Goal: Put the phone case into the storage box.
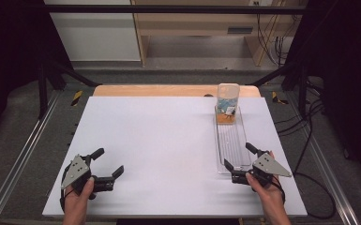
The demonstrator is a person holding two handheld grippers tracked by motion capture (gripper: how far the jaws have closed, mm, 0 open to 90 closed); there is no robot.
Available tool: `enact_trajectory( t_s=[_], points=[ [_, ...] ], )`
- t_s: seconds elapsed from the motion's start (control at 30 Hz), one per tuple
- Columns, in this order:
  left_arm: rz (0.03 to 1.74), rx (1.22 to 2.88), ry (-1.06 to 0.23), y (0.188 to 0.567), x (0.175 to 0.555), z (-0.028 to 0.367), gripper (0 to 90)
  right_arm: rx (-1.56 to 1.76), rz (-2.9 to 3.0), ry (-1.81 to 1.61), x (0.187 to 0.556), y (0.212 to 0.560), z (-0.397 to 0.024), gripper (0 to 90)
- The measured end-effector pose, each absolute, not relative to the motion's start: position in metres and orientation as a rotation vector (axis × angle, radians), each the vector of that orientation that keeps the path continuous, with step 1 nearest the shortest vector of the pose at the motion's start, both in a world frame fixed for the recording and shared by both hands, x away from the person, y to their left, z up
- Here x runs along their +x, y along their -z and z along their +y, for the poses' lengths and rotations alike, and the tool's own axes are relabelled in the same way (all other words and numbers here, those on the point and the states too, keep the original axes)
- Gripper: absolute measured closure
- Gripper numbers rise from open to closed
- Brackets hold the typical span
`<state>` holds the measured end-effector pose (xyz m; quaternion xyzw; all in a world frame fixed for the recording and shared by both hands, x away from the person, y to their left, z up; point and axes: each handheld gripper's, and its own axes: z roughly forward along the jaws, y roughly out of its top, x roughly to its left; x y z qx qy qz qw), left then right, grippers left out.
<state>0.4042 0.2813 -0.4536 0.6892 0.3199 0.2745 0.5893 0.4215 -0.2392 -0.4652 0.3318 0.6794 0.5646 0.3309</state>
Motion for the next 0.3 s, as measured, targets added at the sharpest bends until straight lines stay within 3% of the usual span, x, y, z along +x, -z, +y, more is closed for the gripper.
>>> enact_trajectory(
  t_s=[0.3],
  points=[
    [0.744,1.609,-0.633,0.4548,0.4044,0.2775,1.3,0.873,1.789,-1.504,0.4193,0.4669,-0.2414,2.8]
  ],
)
